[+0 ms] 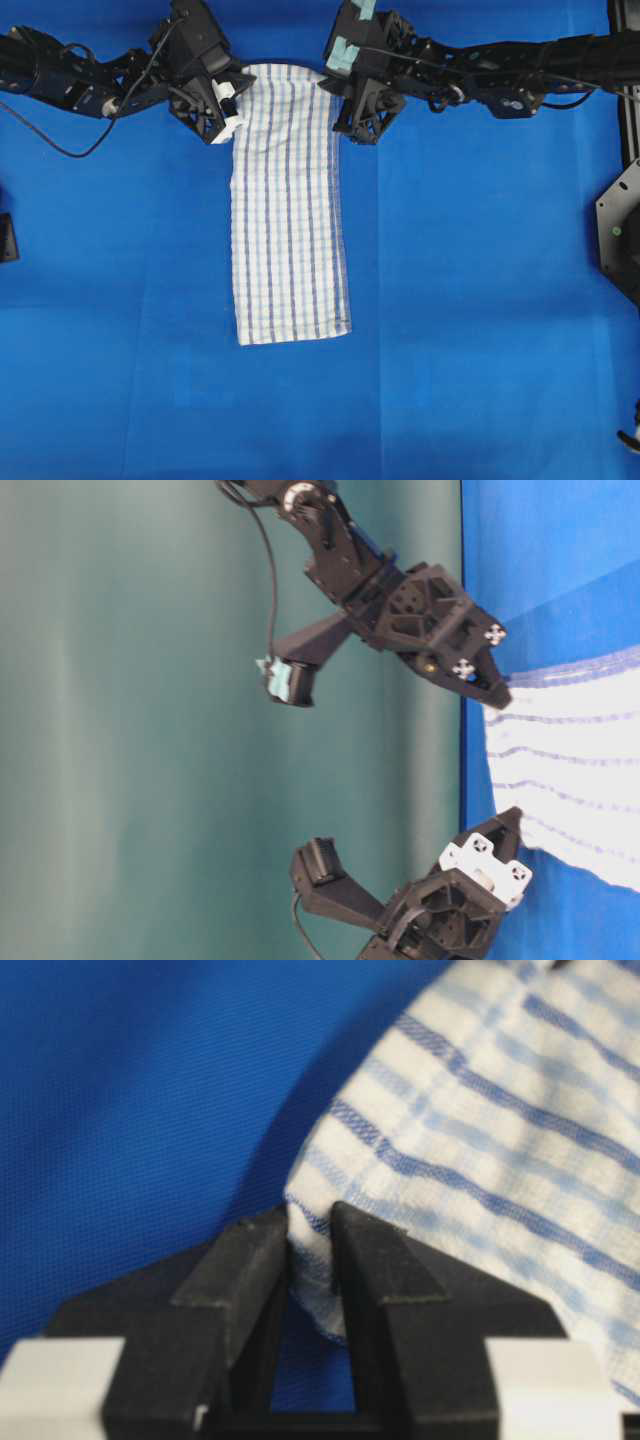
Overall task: Fold the blue towel.
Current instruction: 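Fold the strip's top end down toward its bottom end with both grippers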
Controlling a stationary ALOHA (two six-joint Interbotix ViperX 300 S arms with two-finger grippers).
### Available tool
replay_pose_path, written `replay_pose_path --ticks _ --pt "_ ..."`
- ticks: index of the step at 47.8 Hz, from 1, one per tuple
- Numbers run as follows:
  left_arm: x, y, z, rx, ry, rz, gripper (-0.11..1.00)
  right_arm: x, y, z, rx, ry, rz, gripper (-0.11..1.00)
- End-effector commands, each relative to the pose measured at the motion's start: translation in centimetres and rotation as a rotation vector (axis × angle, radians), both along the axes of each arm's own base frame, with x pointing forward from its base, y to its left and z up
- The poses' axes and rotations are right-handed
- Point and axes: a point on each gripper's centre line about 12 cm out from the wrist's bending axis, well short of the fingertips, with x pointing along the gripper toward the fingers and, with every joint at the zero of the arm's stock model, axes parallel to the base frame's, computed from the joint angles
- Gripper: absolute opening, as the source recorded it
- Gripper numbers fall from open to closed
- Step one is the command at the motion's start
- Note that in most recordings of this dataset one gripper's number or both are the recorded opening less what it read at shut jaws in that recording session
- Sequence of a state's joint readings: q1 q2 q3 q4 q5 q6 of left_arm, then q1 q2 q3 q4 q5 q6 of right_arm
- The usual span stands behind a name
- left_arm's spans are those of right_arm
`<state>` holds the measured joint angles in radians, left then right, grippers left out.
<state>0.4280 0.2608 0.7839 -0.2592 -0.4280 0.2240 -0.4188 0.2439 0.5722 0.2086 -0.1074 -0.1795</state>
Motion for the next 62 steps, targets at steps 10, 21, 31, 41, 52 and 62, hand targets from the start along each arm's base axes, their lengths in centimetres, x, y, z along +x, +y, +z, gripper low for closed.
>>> replay_pose_path --ticks 10,21,31,41,52,62 --pt "0.8 -2.0 5.4 0.027 -0.091 -0.062 0.06 0.0 1.3 2.9 -0.026 -0.059 0.027 0.01" --pt "0.4 -4.0 7.9 0.022 -0.116 -0.114 0.04 0.0 3.1 3.9 -0.03 -0.077 0.066 0.01" --pt "0.5 -7.4 9.4 0.009 -0.125 -0.209 0.04 -0.4 5.5 5.4 -0.035 -0.106 0.118 0.01" --pt "1.0 -11.9 9.3 -0.024 -0.114 -0.324 0.04 -1.0 9.5 6.9 -0.02 -0.144 0.194 0.01" --pt "0.8 -15.8 8.8 -0.077 -0.107 -0.407 0.04 -1.8 13.7 6.8 0.024 -0.146 0.275 0.01" --pt "0.7 -19.3 8.6 -0.11 -0.105 -0.486 0.04 -1.9 17.5 6.5 0.072 -0.145 0.349 0.01"
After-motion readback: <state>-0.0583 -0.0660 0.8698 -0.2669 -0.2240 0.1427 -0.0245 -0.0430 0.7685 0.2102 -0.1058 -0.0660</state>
